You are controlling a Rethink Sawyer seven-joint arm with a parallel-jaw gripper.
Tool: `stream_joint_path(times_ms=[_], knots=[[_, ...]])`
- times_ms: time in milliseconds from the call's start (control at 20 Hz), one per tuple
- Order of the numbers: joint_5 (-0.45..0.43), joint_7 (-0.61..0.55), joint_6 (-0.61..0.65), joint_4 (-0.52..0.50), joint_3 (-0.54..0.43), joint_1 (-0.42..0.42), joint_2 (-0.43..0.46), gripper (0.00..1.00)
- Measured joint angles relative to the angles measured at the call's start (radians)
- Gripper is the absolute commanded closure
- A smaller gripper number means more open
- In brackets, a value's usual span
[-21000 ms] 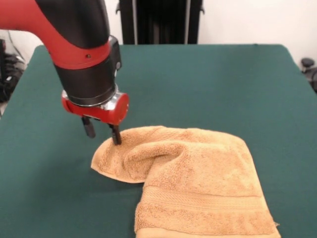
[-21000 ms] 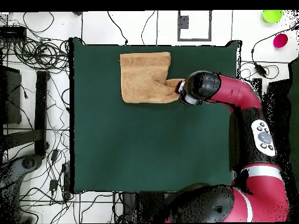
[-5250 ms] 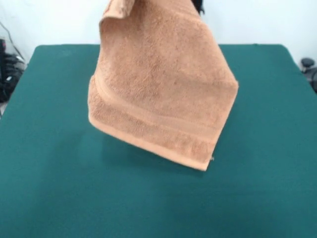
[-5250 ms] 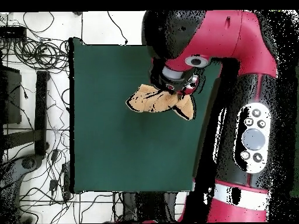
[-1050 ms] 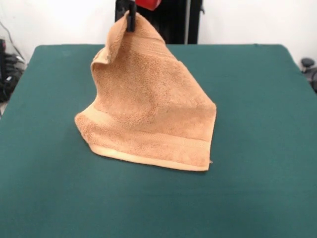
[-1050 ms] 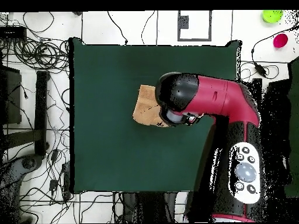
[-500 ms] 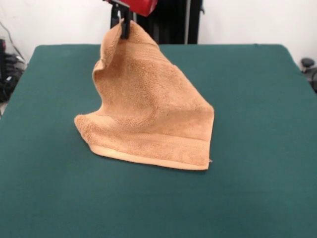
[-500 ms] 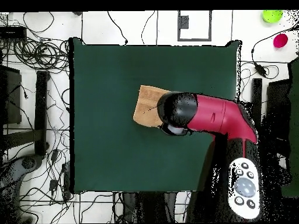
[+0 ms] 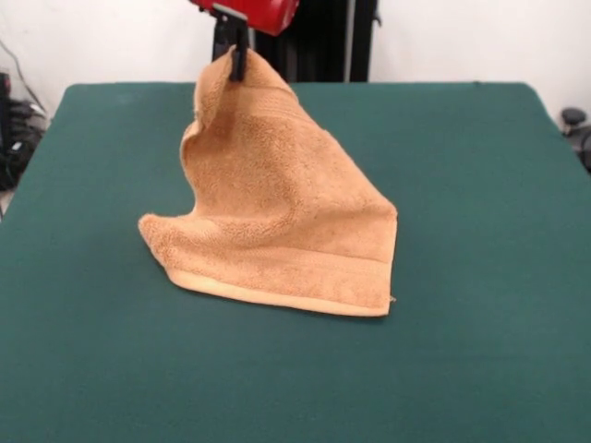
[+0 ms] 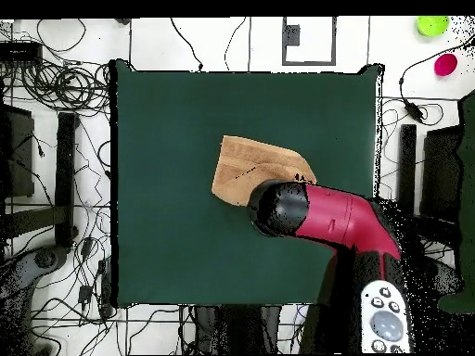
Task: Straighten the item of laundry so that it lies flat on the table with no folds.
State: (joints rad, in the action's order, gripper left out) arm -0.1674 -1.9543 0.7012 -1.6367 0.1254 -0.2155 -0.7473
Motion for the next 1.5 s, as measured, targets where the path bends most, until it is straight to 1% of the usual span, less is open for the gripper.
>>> stream_joint_path(times_ms=[100,200,350,450,600,800,950,1000,1150,1250,1500], knots=[[0.002,0.000,-0.098,-0.066,0.000,-0.018,-0.021,1.00],[0.003,0.000,-0.144,-0.094,0.000,-0.027,-0.028,1.00],[0.004,0.000,-0.271,-0.162,0.000,-0.051,-0.046,1.00],[0.004,0.000,-0.309,-0.180,-0.001,-0.060,-0.048,1.00],[0.004,0.000,-0.459,-0.253,-0.022,-0.115,-0.059,1.00],[0.004,0.000,-0.581,-0.311,-0.073,-0.189,-0.058,1.00],[0.004,0.000,-0.638,-0.334,-0.100,-0.225,-0.052,1.00],[-0.003,0.000,-0.690,-0.352,-0.124,-0.255,-0.044,1.00],[-0.011,0.000,-0.739,-0.367,-0.146,-0.281,-0.030,1.00],[-0.026,0.000,-0.788,-0.382,-0.174,-0.312,-0.013,1.00],[-0.071,0.000,-0.861,-0.411,-0.246,-0.385,0.027,1.00]])
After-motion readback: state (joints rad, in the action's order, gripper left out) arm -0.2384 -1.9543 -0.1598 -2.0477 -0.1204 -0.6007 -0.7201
